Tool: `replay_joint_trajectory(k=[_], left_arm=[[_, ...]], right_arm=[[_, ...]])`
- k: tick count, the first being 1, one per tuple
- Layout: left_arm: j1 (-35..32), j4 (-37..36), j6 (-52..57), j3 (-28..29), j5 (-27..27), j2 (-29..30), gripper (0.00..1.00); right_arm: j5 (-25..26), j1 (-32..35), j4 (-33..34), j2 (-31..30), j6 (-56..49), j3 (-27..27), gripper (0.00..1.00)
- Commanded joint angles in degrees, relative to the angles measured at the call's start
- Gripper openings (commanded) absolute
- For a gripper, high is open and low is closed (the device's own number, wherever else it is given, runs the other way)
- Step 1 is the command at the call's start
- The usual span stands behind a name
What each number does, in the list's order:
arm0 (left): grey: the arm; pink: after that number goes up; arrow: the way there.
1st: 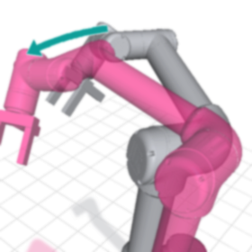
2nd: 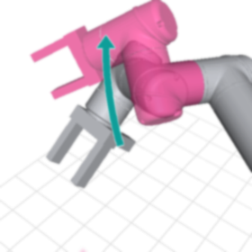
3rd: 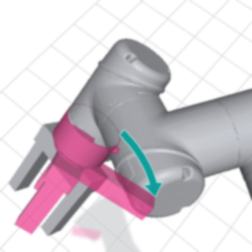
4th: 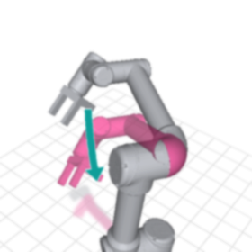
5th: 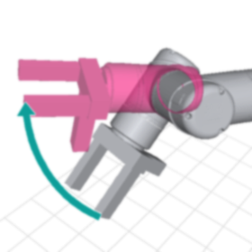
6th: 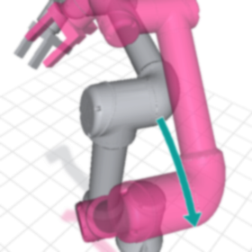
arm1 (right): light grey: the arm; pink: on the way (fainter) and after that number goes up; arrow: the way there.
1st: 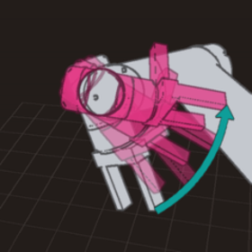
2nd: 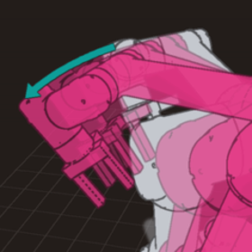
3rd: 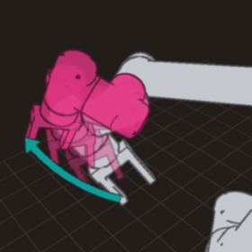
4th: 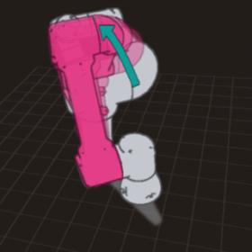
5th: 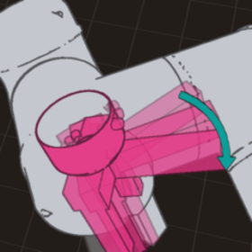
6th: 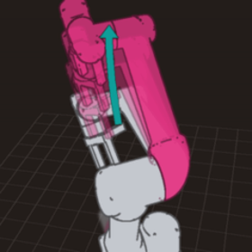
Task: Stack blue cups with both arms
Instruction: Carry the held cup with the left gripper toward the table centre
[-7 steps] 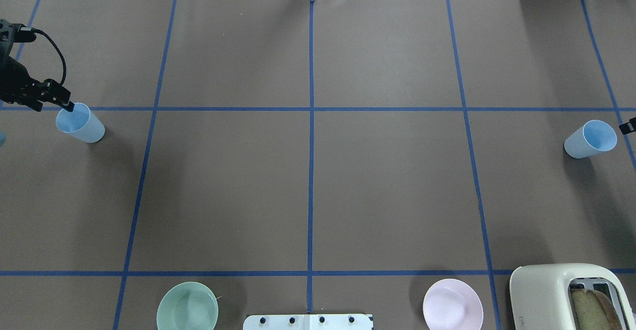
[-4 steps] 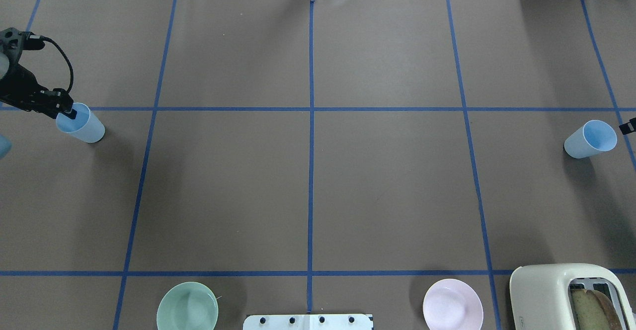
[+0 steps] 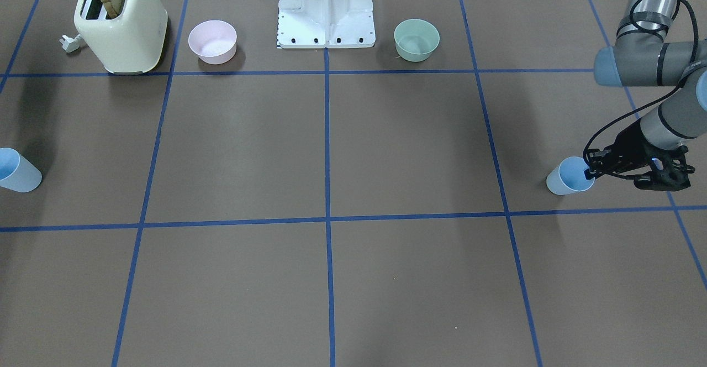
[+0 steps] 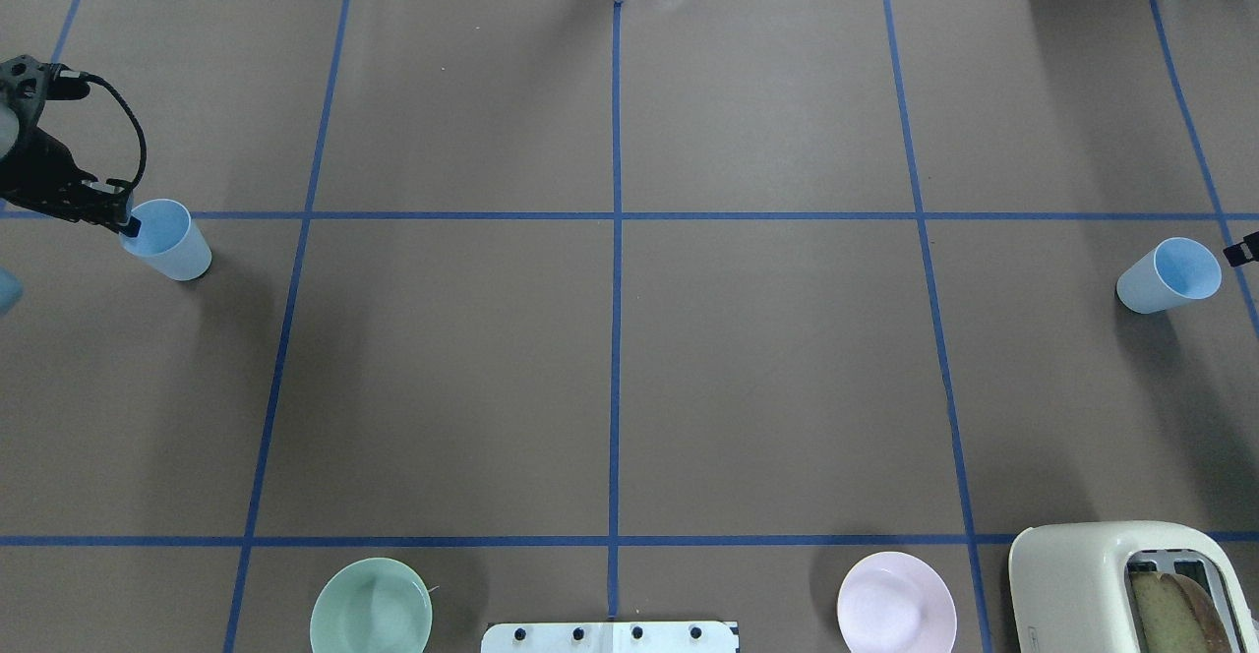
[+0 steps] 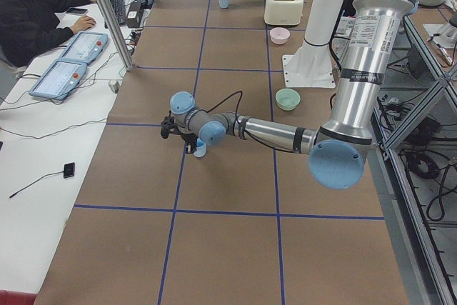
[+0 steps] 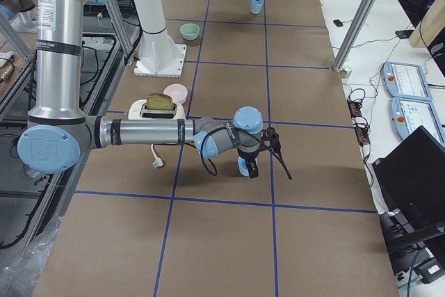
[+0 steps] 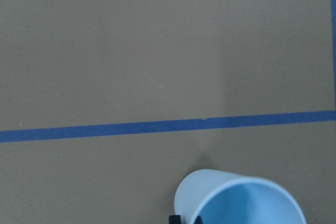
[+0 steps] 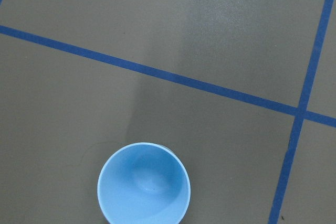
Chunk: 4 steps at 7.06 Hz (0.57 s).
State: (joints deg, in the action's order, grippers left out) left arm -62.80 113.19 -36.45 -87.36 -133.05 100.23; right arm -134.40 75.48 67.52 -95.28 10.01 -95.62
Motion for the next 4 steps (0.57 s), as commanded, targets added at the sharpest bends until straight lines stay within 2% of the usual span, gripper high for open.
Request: replay_joint_trajectory(k=[1,2,4], left_arm=[[-0.2,-2.9,-2.1,-4.5,-6.0,-0.1,0.00],[-0.2,-6.8,-4.7,-7.7,-6.0,0.8,0.00],[0.1,-15.0,-17.6,-13.6,-5.6,6.9,0.00]], right_arm=[[-0.2,-0.1,0.1,0.5,-0.2,0.3,0.99],[-0.2,-0.1,0.1,0.6,-0.2,0.8,0.99],[-0.2,-0.2,0.1,2.3,-2.6,4.0,0.99]])
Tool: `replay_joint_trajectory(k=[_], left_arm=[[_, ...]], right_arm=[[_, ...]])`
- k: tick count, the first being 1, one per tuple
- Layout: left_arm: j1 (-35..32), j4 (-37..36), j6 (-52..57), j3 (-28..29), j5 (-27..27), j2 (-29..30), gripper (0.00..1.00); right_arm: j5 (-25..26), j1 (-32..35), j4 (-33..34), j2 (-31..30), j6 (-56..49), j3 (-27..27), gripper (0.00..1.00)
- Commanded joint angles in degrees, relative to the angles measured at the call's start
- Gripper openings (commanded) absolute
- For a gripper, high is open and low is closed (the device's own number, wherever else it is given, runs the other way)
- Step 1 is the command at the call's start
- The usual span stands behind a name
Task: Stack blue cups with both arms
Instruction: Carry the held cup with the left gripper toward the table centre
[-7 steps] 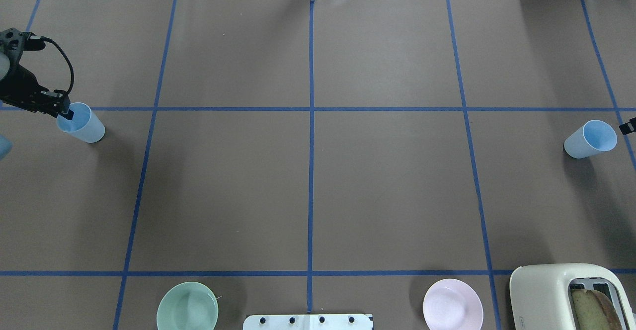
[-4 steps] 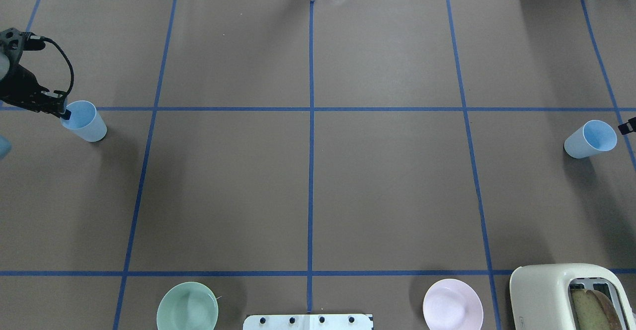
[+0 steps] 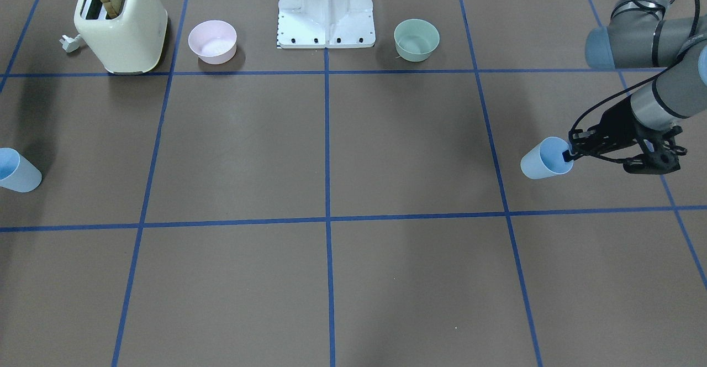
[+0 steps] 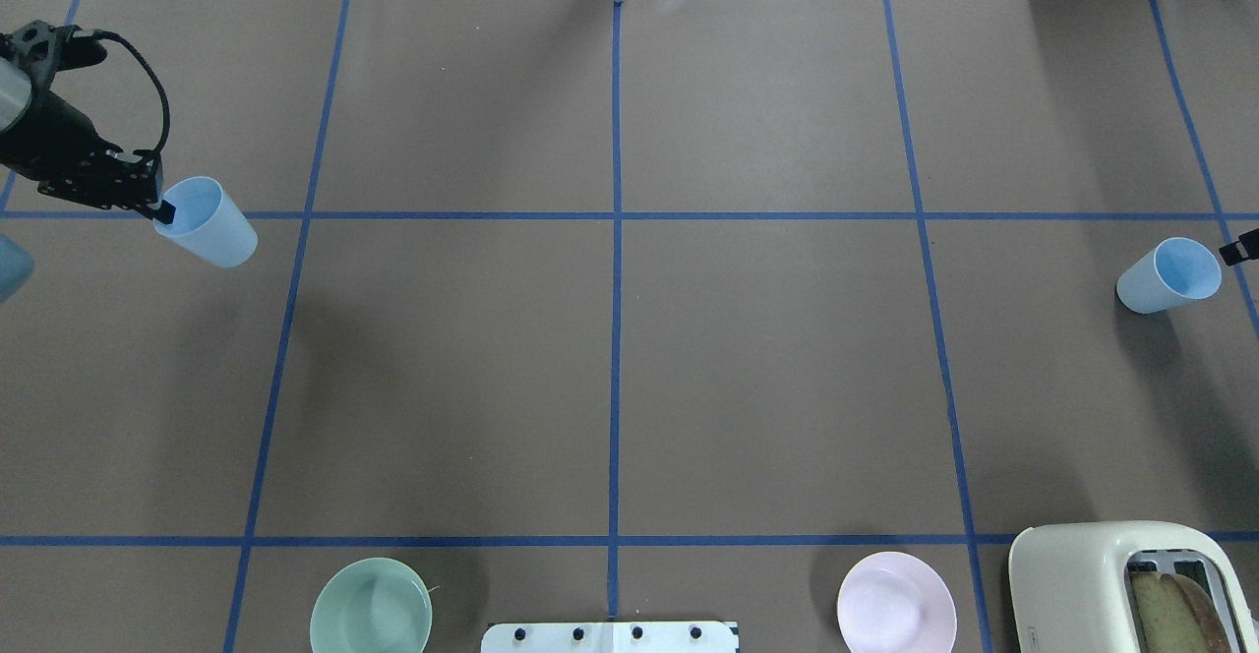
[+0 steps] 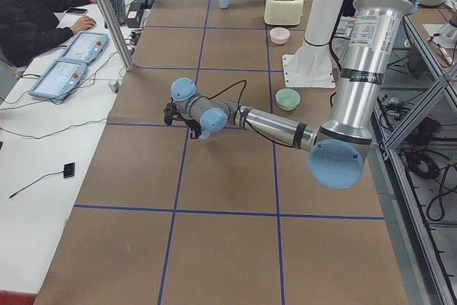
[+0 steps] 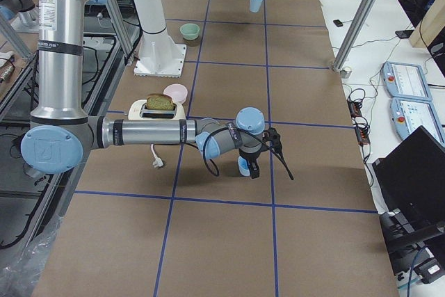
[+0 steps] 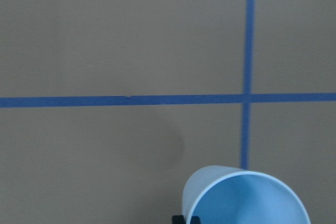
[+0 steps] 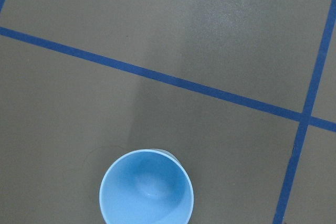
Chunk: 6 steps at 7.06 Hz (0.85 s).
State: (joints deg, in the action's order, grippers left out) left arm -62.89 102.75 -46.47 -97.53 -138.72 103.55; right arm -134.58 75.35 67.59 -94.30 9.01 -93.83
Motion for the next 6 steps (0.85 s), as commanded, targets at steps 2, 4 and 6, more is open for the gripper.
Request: replay_joint_trajectory(k=[2,4,6], left_arm=[[6.3,-4.6,-22.6,-4.1,2.7,10.6,0.00],[15.1,-6.5,-33.3,-4.7,9.5,17.1,0.00],[22.8,-9.8,-38.3,-4.6,18.1,22.2,0.00]], right_arm=[[0.0,0.0,0.0,3.6,-1.6,5.0,0.98],[-0.1,-0.9,-0.2,3.6,-0.8,5.0,0.97],[0.2,-3.4,-0.3,3.6,-0.8,5.1,0.94]])
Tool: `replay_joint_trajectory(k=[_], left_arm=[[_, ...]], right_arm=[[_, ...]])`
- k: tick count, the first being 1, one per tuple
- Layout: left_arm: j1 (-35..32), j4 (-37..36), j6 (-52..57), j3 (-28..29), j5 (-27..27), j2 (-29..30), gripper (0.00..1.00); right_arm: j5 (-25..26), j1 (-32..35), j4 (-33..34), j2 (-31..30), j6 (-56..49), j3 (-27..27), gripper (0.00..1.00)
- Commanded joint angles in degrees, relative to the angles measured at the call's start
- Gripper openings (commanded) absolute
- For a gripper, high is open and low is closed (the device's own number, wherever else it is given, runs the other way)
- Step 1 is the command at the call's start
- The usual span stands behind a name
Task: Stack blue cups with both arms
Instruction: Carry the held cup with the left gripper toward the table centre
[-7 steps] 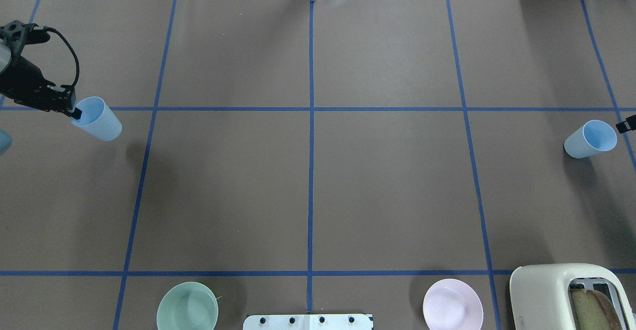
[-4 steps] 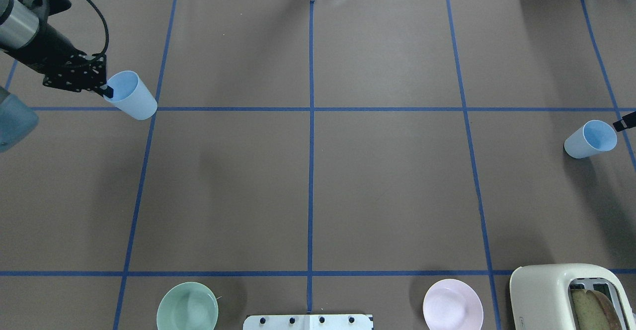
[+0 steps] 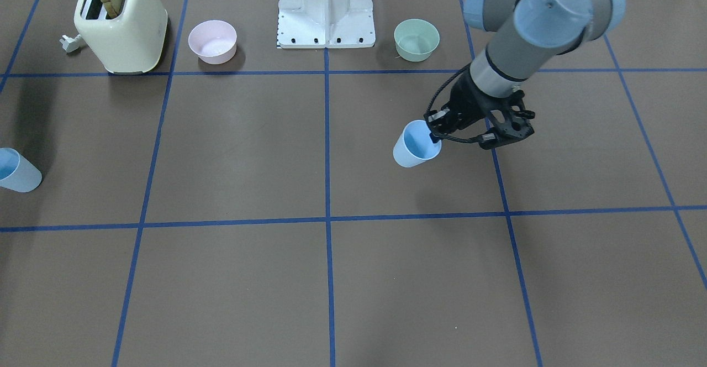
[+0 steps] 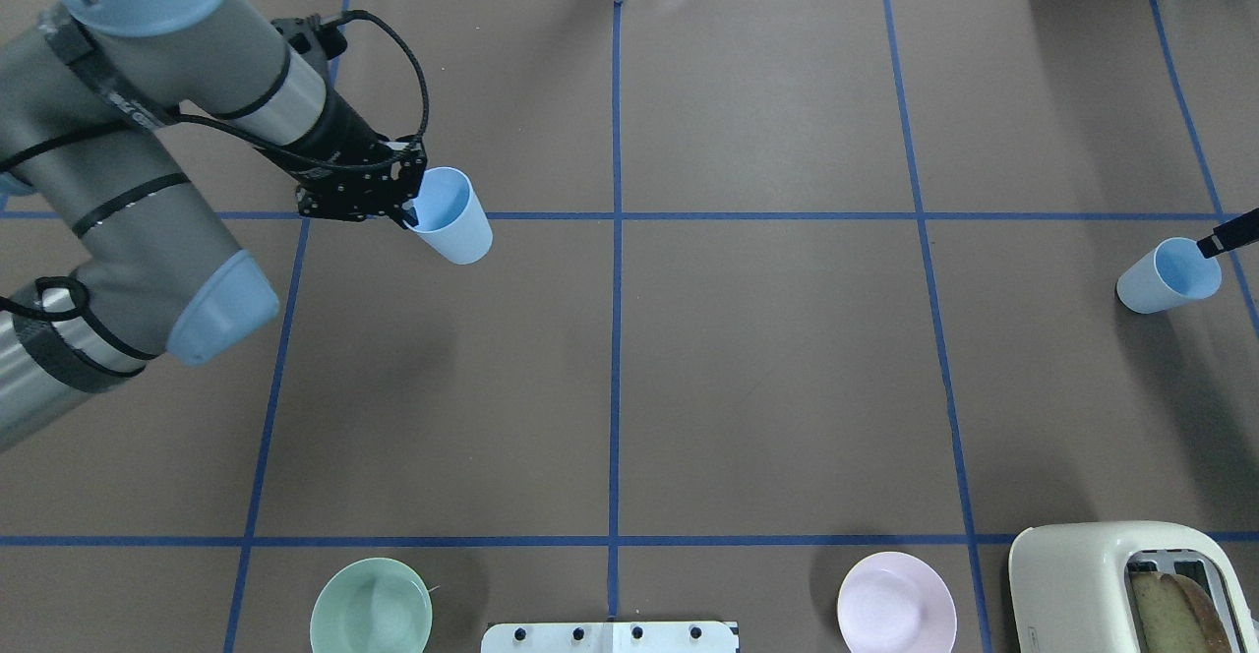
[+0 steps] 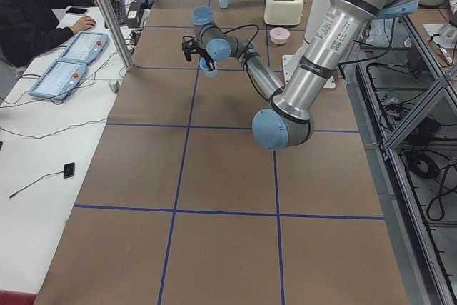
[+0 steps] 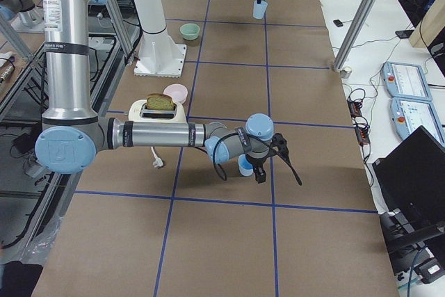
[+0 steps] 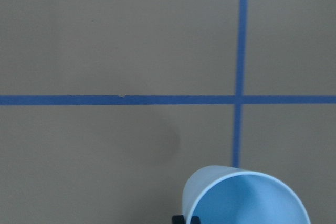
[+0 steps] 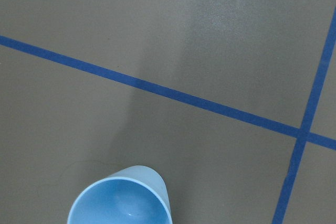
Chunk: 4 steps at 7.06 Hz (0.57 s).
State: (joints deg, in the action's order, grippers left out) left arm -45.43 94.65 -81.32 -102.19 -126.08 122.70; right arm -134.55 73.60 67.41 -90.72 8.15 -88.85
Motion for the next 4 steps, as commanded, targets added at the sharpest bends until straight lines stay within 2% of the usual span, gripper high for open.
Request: replay_joint_trajectory(k=[1,4], left_arm=[[8.3,-1.7,-4.8,0.7,7.8,4.7,0.00],[11.4,-1.7,-6.2,1.5,10.5,6.1,0.00]], right_arm=[[0.2,-2.3,-0.2,0.1,0.1,0.5,0.90],[0.5,-3.4,-0.3,0.2,-0.3,1.2,0.73]])
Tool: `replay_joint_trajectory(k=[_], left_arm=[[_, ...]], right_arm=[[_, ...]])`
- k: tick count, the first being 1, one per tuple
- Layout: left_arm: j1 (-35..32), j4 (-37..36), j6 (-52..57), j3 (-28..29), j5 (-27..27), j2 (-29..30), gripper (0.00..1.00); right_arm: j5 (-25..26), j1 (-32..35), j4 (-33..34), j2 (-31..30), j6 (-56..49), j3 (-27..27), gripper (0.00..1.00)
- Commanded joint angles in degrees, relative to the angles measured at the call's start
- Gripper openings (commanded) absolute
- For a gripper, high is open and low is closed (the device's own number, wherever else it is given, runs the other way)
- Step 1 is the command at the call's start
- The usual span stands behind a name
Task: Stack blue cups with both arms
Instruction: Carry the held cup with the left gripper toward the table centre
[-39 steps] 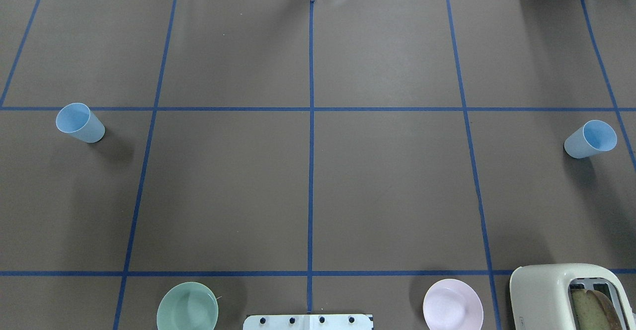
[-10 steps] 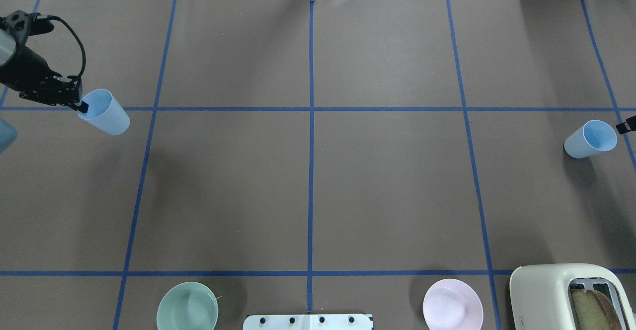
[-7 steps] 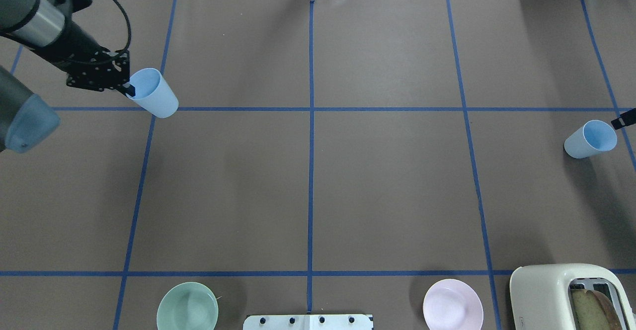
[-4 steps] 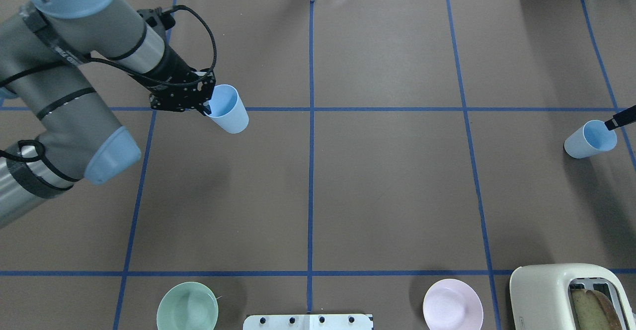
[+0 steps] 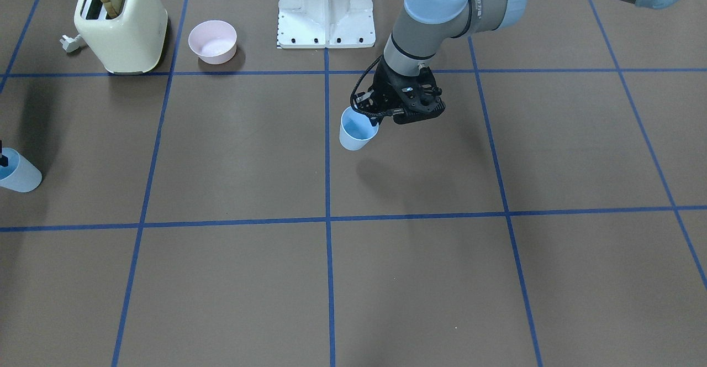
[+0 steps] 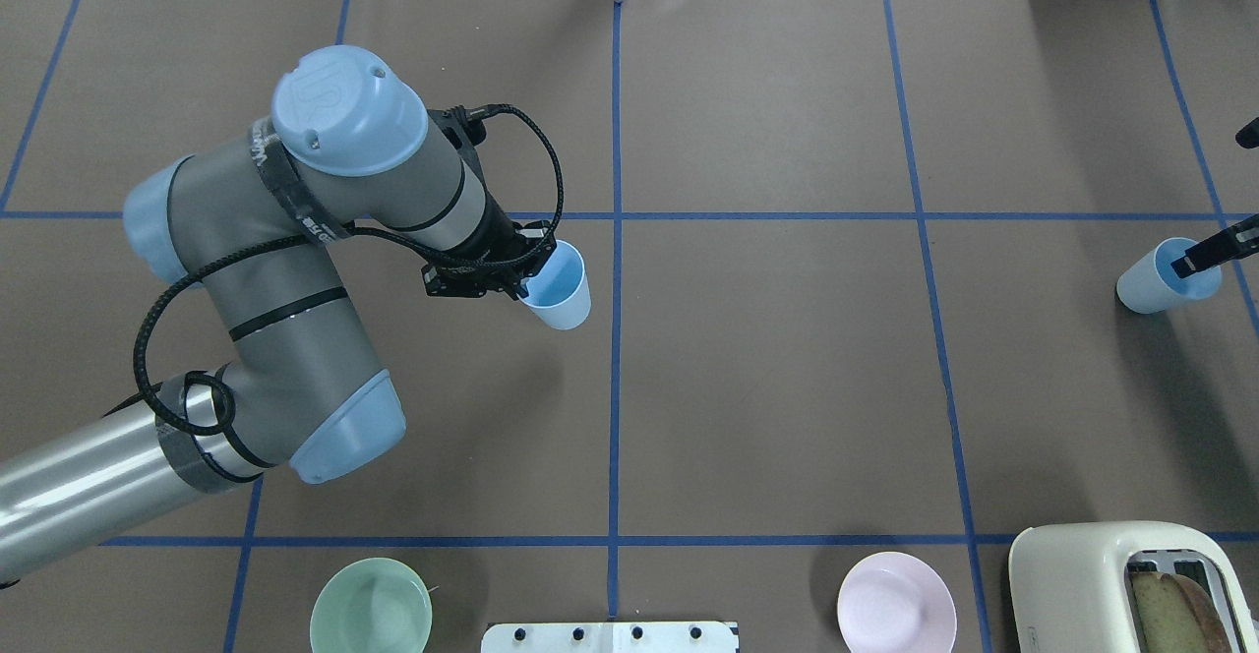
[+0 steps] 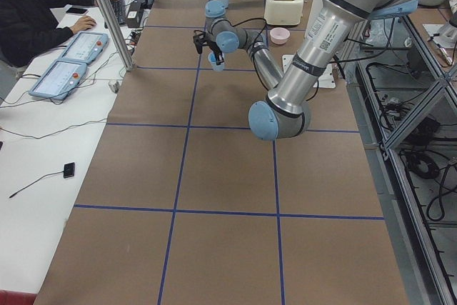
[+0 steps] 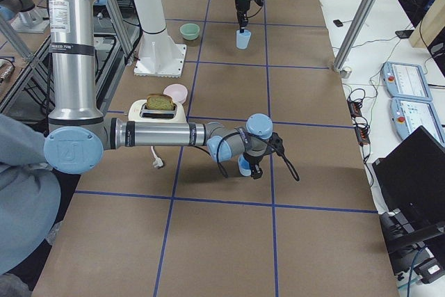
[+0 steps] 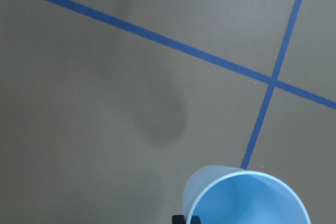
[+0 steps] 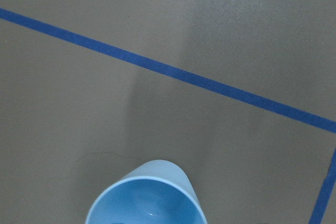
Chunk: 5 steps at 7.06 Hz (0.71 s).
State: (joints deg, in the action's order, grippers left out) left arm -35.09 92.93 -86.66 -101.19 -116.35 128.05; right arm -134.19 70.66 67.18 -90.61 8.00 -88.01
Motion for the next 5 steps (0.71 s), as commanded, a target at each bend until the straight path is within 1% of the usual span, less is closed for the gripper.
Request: replay_joint_trajectory(k=[1,2,3,4,5], left_arm=[[1.1,0.0,-1.1,1.9,0.8,2.1,0.00],[2.4,0.1,-1.1,2.4,2.3,2.5,0.00],[4.0,0.0,-1.2,2.6,4.3,3.0,0.00],[4.1,0.1,-2.5,3.0,4.3,3.3,0.00],[4.4,0.1,-3.1,4.4,4.4,4.9,0.00]], right_arm=[[0.2,-0.4,-0.1,0.7,-0.4,1.0,0.64],[0.2,-0.4,-0.1,0.8,-0.4,1.2,0.45],[0.2,-0.4,-0.1,0.9,-0.4,1.1,0.12],[0.2,-0.4,-0.1,0.9,-0.4,0.7,0.00],[0.2,-0.3,-0.1,0.9,-0.4,0.6,0.00]])
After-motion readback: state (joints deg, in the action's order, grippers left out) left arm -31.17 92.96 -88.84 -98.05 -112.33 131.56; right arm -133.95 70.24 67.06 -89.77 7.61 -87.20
